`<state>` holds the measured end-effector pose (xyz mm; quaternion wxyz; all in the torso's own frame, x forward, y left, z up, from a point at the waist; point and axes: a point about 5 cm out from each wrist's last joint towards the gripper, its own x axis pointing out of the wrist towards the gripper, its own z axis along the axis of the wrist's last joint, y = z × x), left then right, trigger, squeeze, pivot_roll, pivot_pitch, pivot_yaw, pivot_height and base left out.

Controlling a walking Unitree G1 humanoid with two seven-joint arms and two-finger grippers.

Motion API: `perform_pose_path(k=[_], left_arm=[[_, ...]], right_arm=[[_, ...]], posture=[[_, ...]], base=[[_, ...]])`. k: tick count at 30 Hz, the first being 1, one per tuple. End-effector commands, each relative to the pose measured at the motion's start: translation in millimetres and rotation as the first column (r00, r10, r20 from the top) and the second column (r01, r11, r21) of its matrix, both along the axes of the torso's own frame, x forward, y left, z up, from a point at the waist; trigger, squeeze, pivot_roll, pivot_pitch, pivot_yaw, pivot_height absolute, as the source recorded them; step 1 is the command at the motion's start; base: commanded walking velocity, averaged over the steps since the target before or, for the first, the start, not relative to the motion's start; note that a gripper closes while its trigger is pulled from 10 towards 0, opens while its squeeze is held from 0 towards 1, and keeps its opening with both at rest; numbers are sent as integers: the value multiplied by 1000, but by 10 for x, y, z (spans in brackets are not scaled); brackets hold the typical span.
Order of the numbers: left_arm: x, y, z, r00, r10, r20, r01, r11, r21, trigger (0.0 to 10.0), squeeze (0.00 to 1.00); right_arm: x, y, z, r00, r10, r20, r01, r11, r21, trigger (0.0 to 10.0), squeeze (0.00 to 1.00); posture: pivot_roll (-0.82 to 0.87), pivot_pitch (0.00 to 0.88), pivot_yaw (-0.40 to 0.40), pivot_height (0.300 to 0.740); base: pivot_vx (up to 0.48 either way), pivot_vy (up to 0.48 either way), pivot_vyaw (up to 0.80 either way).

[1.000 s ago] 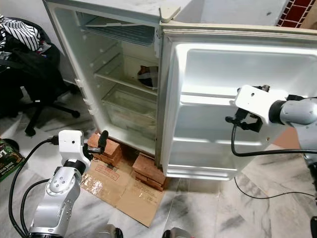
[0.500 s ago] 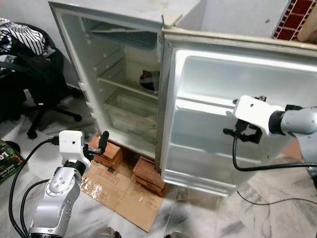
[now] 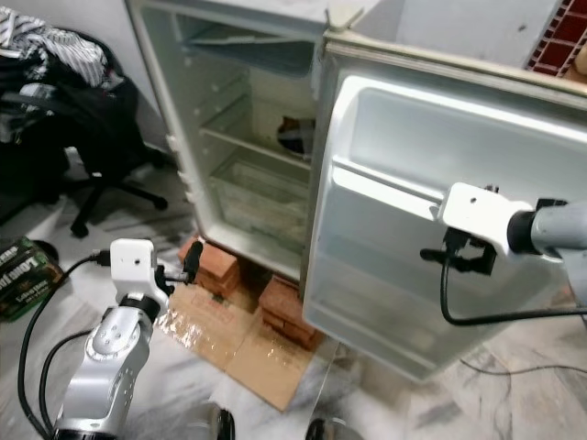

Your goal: Restocking fridge

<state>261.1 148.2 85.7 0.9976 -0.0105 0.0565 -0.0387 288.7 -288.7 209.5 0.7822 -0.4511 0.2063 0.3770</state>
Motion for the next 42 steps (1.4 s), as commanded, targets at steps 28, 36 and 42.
perform_pose_path(k=[28, 36, 42], left_arm=[[27, -20, -19, 1000, -15, -6, 15, 1000, -13, 10000, 0], [21, -18, -16, 1000, -21, -3, 21, 1000, -13, 10000, 0], [-4, -1, -16, 1000, -22, -5, 22, 1000, -9, 10000, 0]], right_arm=[[166, 246, 358, 916, -154, 371, -37, 887, 460, 10000, 0], [210, 163, 101, 873, -346, 344, 102, 819, 565, 10000, 0], [163, 241, -259, 924, -297, 240, 163, 876, 455, 10000, 0]], posture=[[-50, 82, 22, 740], [-39, 79, 21, 740], [-28, 81, 21, 740]], base=[[-42, 0, 0], [0, 0, 0], [0, 0, 0]])
